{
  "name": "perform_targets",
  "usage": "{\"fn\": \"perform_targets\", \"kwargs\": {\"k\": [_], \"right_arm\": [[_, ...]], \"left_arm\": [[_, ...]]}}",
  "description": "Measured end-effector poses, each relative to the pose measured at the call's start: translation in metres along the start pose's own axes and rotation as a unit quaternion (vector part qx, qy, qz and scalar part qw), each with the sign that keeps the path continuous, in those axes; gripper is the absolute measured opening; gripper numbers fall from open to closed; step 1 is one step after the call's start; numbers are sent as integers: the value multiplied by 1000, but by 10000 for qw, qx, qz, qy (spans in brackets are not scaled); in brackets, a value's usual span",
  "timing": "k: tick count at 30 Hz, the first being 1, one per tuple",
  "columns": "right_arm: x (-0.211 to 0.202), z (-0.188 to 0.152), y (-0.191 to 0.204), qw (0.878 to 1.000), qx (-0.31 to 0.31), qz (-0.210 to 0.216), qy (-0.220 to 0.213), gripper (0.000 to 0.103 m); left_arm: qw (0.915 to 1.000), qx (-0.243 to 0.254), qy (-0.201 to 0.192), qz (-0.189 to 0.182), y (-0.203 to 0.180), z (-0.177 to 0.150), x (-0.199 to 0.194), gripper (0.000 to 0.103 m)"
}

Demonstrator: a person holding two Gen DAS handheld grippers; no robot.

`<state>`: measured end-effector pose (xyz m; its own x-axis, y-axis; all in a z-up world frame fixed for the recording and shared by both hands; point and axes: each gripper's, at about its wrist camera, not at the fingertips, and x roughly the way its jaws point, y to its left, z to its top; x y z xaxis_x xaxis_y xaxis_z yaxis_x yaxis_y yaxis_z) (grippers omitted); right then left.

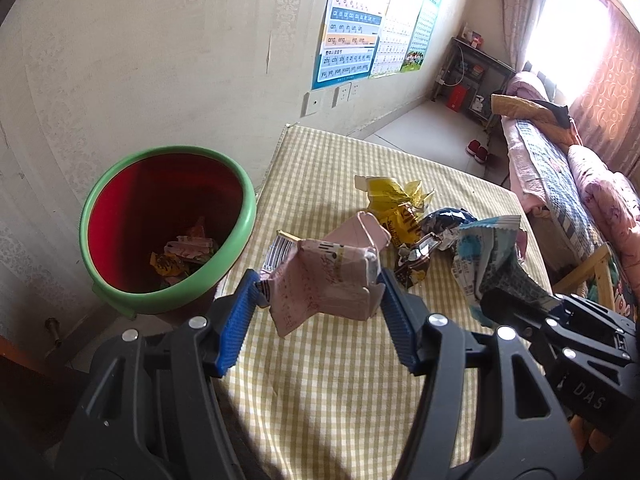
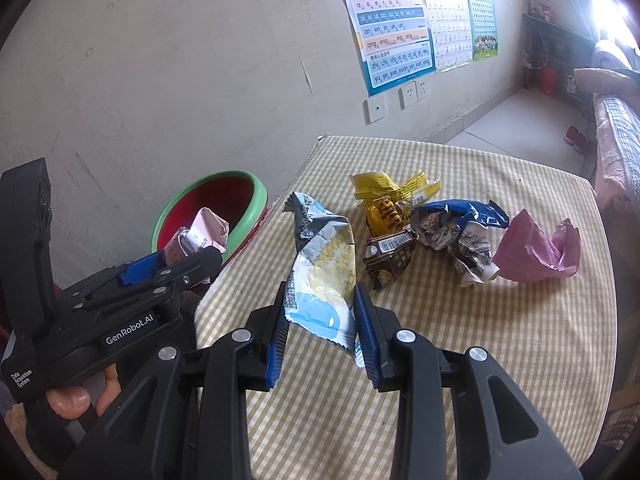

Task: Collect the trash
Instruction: 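Carry the carton and chip bag over the red bucket with both tools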

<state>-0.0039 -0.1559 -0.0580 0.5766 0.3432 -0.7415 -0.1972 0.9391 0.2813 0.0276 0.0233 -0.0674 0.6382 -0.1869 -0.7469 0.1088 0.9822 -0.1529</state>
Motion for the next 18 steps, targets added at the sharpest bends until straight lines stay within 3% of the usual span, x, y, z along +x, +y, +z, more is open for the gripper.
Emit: {"fn": "perform_targets", "kwargs": {"k": [18], "right_arm": [[16,10,19,9998,-108,149,86,32]], "left_arm": [[9995,-177,-3,259,22,3,3,59]]}}
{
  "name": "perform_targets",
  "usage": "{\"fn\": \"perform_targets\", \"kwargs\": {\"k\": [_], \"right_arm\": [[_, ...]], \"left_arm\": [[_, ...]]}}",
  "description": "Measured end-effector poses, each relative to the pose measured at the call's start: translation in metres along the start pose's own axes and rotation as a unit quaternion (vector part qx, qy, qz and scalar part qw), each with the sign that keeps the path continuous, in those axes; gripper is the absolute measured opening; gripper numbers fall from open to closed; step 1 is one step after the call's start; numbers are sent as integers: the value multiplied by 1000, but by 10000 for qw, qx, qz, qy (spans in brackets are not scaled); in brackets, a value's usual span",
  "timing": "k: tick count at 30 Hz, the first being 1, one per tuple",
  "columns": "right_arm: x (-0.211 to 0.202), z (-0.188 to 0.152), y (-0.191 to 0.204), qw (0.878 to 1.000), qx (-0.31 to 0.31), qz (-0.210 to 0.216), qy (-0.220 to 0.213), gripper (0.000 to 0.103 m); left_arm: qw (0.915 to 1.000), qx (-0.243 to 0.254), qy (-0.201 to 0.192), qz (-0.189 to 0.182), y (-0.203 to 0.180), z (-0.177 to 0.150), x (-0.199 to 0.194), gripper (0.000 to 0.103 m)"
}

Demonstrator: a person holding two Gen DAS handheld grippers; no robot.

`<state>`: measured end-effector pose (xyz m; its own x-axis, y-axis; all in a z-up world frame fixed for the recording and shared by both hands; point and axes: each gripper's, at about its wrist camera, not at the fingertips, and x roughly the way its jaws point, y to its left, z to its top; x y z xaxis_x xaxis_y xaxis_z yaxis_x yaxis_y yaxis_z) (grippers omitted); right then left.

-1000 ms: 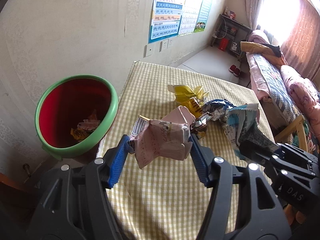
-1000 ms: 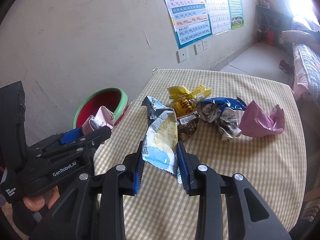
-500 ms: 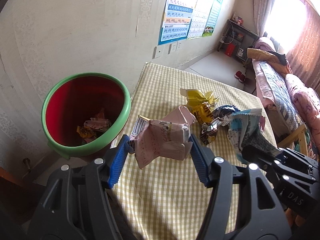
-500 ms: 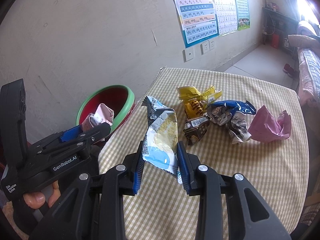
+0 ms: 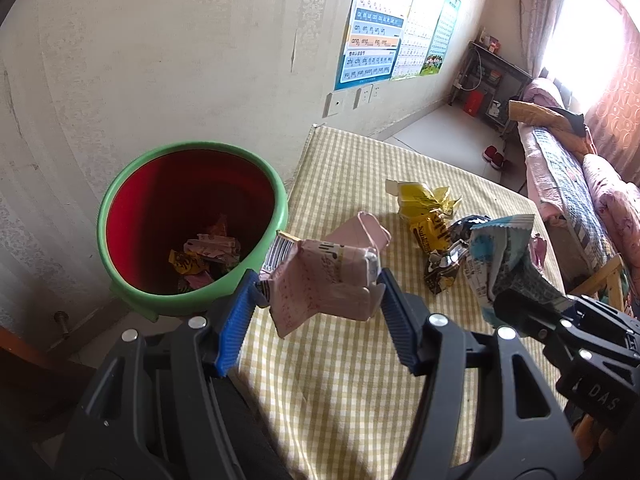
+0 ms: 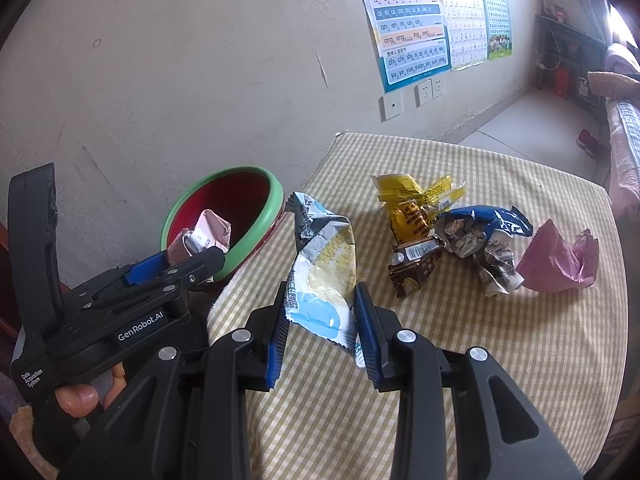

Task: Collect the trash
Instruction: 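Carry the carton and chip bag over the red bucket with both tools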

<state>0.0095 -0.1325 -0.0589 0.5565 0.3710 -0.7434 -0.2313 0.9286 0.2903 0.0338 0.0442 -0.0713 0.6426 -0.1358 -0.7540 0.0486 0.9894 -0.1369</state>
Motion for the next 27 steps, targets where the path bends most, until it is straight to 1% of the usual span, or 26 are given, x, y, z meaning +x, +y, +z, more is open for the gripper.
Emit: {"fn": "perform_targets", "kwargs": {"k": [10,21,27], "right_arm": [[7,22,13,9998,-136,113,-106,33],[25,40,38,9988,-395,289,-57,33],[34,43,51,9979,-535,355,12,33]], "left_arm": [[9994,-226,-102,229,27,11,1,59],[9984,-371,-188,380,49,21,4,59],[9976,-503,-194,430,63,22,6,59]]}}
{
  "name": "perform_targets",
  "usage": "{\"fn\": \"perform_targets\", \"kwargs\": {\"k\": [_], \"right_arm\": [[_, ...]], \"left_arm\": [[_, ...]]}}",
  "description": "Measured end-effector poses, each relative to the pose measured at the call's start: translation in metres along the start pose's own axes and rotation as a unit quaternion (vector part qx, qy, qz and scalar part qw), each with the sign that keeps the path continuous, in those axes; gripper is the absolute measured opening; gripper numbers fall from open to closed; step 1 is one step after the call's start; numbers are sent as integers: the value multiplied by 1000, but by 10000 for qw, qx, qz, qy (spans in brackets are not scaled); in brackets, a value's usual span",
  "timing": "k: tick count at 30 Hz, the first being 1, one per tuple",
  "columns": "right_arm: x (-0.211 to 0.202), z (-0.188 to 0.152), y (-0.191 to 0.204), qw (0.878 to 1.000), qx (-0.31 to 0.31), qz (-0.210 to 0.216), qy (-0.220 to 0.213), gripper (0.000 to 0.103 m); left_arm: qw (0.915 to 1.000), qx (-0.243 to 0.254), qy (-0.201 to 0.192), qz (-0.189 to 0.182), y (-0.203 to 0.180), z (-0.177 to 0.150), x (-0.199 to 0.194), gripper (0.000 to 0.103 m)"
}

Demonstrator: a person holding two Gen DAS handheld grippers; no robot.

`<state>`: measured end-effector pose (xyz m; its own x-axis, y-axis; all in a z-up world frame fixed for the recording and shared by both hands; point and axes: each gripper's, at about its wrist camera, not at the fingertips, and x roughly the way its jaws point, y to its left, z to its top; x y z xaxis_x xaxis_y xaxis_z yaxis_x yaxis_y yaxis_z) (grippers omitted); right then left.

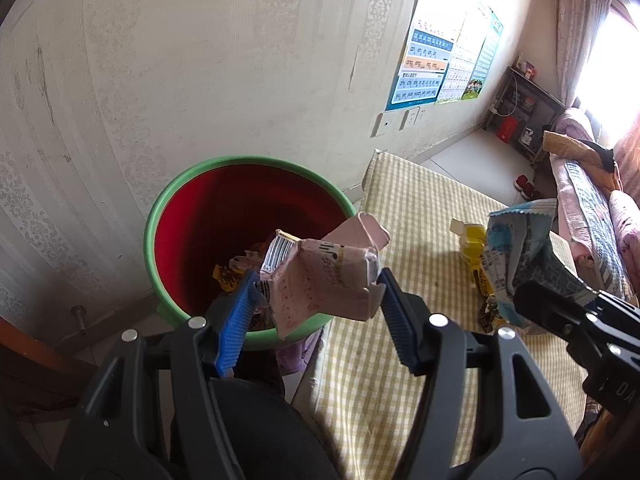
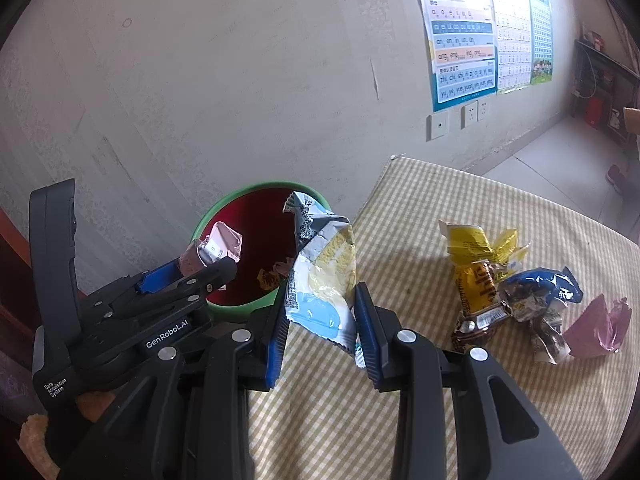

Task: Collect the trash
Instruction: 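Carry the carton and chip bag over the red bucket with both tools, then open both tools to drop the carton and chip bag into the bucket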

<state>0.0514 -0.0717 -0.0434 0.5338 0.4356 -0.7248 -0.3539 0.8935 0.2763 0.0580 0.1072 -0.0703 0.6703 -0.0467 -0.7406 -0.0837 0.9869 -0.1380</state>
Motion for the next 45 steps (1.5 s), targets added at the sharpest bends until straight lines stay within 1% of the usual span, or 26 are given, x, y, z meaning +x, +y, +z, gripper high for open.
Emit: {"fn": "perform_targets", "kwargs": {"k": [8,17,33,45], "right_arm": [[16,4,10,9998,-75,88,146,33],[26,8,16,9996,-127,117,202,33],[34,25,22,9996,-195,181,112,33],[48,39,30,9994,-213,258,109,33]], "left_arm": [[9999,-112,32,34,9,4,5,59],[9997,-217,61,82,17,6,12,59],[9992,-288,27,275,28,15,18,59],[9988,-337,26,366,40,22,24,59]]}}
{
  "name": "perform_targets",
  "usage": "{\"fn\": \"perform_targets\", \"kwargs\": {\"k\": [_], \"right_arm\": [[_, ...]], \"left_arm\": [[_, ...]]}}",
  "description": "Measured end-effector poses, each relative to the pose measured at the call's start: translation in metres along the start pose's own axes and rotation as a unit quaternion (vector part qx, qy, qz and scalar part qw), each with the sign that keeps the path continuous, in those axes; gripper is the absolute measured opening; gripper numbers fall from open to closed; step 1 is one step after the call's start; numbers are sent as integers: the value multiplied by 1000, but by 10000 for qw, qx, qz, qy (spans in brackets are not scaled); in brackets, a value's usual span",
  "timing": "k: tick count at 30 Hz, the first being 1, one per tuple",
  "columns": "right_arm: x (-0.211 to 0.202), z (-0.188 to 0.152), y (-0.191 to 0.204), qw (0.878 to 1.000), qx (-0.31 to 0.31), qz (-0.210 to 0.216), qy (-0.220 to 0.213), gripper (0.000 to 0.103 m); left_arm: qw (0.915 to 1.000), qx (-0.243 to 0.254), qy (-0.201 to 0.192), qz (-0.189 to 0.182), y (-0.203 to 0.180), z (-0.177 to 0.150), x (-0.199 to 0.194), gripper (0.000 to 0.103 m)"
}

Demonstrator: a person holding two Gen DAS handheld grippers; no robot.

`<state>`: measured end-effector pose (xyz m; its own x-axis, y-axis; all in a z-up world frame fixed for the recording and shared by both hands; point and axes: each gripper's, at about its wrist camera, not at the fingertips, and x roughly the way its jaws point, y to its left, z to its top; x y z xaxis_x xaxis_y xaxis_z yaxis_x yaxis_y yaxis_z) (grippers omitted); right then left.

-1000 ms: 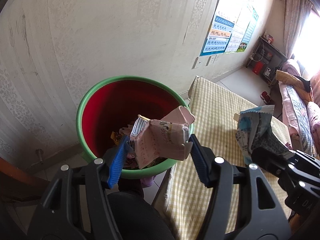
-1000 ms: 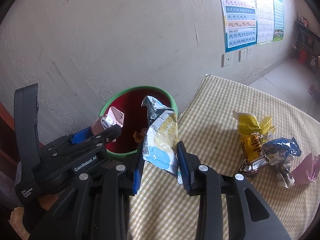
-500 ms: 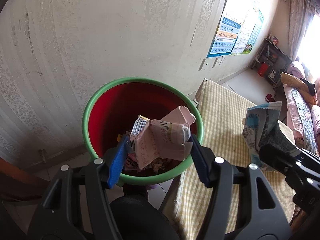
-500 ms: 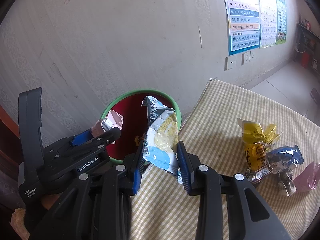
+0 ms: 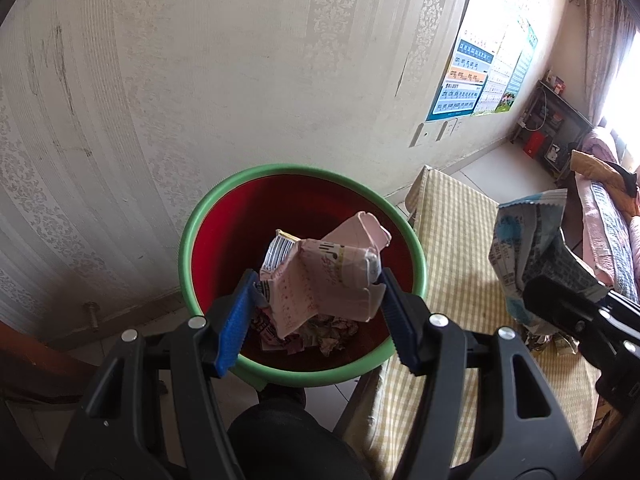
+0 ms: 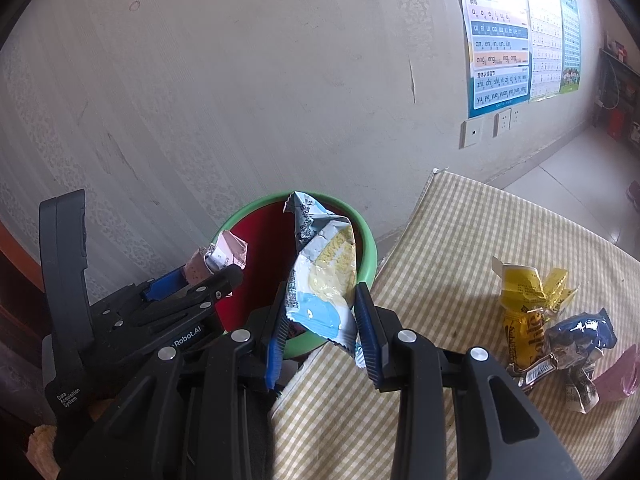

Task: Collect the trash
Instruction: 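Open both tools to drop the carton and chip bag into the bucket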

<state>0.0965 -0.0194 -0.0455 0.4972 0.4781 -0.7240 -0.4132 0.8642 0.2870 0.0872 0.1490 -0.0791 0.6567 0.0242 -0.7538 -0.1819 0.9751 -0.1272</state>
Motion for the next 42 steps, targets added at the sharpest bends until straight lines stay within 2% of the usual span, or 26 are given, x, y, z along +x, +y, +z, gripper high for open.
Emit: {"fn": "perform_targets", "kwargs": {"k": [22,39,41,42], "right_arm": [[29,17,8,9999,24,70,93,33],[71,31,0,9988,292,216,332,33],[74,31,-1,9986,329,278,321,36],[74,31,-1,9985,328,288,317,42]], "left_arm": [[9998,-98,5,182,24,16,18,59],[9992,-117,267,289,32,27,50,59],[9990,-126,311,295,32,28,53,62],[9989,-138,328,295,33,27,54,65]]}}
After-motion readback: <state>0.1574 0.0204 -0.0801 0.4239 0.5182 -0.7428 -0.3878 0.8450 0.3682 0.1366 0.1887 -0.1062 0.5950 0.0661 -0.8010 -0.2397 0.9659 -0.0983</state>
